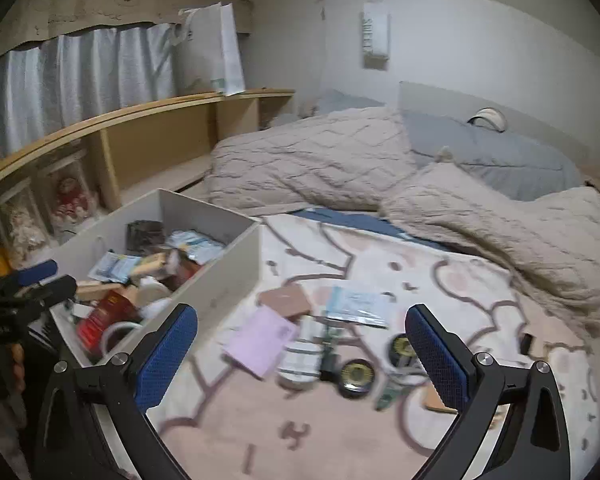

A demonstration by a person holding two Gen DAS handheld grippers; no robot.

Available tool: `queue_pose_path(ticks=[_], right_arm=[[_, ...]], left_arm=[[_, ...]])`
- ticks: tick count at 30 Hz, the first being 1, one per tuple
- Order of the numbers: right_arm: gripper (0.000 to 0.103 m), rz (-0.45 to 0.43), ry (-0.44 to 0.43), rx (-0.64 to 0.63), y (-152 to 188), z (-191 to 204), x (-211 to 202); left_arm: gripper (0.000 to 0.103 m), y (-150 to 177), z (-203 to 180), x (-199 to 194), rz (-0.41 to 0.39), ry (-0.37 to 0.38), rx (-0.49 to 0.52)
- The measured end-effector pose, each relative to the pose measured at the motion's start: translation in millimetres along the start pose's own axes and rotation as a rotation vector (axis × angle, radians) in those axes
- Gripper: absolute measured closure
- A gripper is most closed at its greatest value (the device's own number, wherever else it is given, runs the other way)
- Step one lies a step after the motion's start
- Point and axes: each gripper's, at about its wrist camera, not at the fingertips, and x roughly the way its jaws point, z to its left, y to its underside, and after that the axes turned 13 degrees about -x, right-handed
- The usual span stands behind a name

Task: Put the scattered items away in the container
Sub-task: 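Withdraw both tools from the box back toward the bed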

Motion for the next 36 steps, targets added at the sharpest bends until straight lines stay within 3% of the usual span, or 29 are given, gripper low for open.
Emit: queue_pose_path(ticks=[9,25,36], right_arm=[[0.000,-0.030,0.106,0.006,27.6,-35.2,-27.2],[0.000,-0.079,0.257,0.036,60.1,-76.8,-40.8],[0.000,-0.043,0.299,0.198,83.8,-123.6,-38.6]], left_arm=[[0.000,11.2,-24.3,9.2,0.001,0.046,0.003],[0.000,19.4,-52.5,21.8,-0.020,0.093,-0.007],[0.000,28.8,-66.0,32.2,0.005,0.114,0.009]])
